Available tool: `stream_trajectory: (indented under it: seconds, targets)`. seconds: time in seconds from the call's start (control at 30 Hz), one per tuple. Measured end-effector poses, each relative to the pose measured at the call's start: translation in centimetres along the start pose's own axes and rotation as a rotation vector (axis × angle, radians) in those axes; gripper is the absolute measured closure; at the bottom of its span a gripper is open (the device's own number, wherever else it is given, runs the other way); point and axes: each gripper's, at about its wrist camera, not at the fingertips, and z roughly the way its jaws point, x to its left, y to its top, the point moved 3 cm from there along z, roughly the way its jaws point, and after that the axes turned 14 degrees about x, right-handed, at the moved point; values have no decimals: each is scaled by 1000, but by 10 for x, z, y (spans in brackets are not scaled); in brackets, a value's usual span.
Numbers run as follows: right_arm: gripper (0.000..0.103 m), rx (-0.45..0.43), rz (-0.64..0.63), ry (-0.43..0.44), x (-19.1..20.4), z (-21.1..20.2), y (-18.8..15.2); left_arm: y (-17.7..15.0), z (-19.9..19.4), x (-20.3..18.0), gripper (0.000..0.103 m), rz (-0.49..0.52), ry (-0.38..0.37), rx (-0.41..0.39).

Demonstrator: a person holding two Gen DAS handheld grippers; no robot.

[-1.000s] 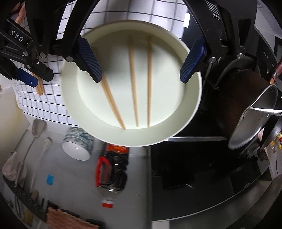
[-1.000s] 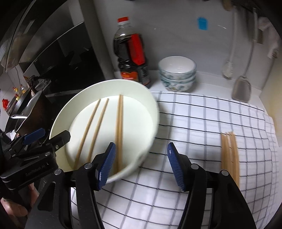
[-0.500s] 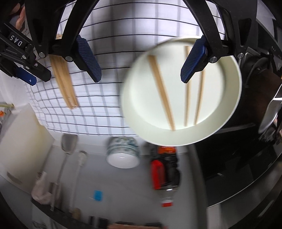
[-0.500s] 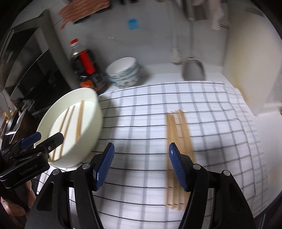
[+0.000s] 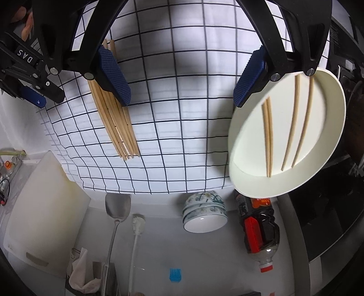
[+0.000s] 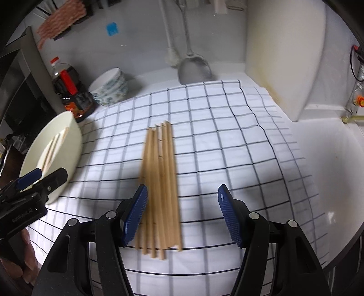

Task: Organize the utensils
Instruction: 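Move both tools from the basin back over the chopstick pile on the cloth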

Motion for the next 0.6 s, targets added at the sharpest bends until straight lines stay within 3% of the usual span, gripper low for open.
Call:
stream_trajectory:
  seconds: [0.27,0.6]
  targets:
    - [41,28,-38,1,-20,37,1,2,33,-22,13,-2,19,21]
    - [41,44,-101,5,-9,71,12,1,70,-29,13,-10,25,74]
